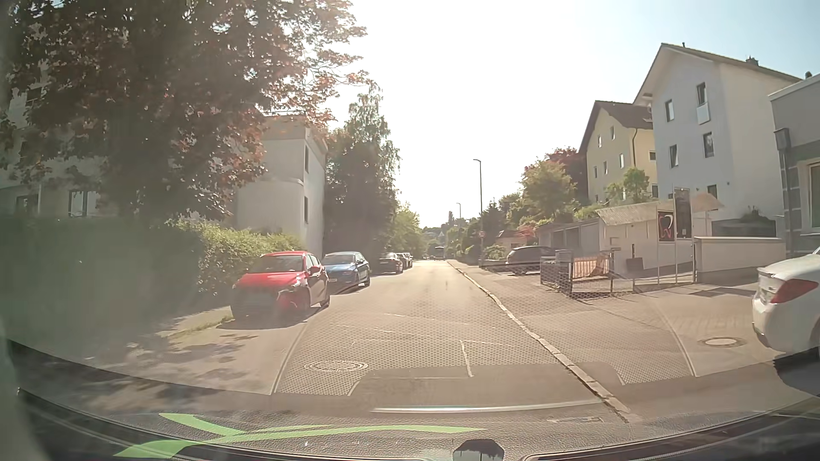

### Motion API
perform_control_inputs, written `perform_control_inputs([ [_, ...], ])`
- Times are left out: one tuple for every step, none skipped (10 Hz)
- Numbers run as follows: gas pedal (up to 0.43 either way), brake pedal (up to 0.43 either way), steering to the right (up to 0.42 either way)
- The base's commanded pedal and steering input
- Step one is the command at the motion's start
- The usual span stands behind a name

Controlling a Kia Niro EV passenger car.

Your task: Follow the waypoints while adhering to traffic rules and regulations

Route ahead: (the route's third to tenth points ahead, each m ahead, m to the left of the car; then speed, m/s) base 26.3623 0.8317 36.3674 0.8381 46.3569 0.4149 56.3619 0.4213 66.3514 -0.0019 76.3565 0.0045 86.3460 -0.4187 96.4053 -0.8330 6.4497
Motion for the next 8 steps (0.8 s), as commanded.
perform_control_inputs([
  [0.059, 0.000, -0.006],
  [0.059, 0.000, -0.006],
  [0.059, 0.000, -0.006],
  [0.039, 0.000, -0.006],
  [0.028, 0.000, -0.006],
  [0.020, 0.000, -0.006],
  [0.020, 0.000, -0.005],
  [0.020, 0.000, -0.005],
])
